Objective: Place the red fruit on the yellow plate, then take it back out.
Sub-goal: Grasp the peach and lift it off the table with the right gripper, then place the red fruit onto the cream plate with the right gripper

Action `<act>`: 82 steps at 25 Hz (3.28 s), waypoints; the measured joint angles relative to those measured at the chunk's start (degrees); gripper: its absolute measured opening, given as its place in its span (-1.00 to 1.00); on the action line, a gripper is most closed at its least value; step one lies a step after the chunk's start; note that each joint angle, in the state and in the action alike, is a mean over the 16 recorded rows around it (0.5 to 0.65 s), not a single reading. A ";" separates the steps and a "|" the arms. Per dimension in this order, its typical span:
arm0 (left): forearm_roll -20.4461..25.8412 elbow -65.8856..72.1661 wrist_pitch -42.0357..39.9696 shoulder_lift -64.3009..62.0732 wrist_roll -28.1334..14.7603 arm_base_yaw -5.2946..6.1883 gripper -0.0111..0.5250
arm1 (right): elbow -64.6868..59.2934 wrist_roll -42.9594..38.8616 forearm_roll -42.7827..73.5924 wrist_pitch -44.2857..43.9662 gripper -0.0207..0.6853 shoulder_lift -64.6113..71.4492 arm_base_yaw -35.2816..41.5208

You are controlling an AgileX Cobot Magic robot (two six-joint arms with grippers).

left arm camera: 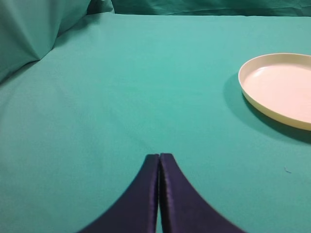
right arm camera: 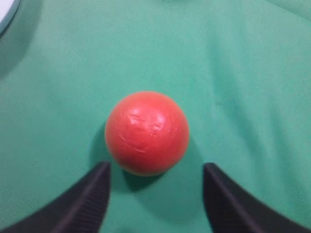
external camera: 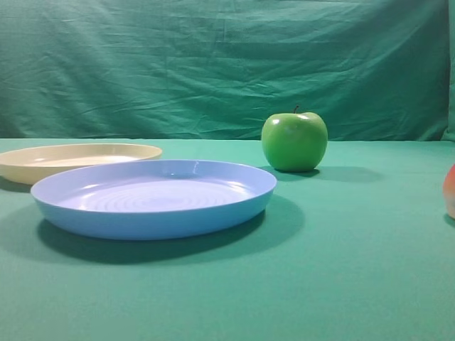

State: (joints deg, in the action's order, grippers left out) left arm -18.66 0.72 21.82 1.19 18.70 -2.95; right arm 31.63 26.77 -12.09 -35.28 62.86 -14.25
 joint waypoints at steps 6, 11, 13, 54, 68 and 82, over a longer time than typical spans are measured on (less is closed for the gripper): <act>0.00 0.00 0.00 0.00 0.00 0.00 -0.96 | 0.00 -0.02 -0.51 1.79 0.92 0.93 -0.01; 0.00 0.00 0.00 0.00 0.00 0.00 -0.96 | 0.01 -0.06 -1.13 3.61 0.96 3.58 -0.01; 0.00 0.00 0.00 0.00 0.00 0.00 -0.96 | 0.04 -0.08 -1.47 4.52 0.96 5.13 -0.03; 0.00 0.00 0.00 0.00 0.00 0.00 -0.96 | 17.28 0.35 -2.45 5.02 -0.32 23.62 -7.13; 0.00 0.00 0.00 0.00 0.00 0.00 -0.96 | 55.56 1.09 -4.04 1.02 -0.36 41.85 -21.44; 0.00 0.00 0.00 0.00 0.00 0.00 -0.96 | 77.87 6.60 -8.12 4.22 -0.21 68.49 -28.79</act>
State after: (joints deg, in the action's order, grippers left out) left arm -18.66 0.72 21.82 1.19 18.70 -2.95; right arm 109.50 33.38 -20.22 -31.06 131.35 -43.04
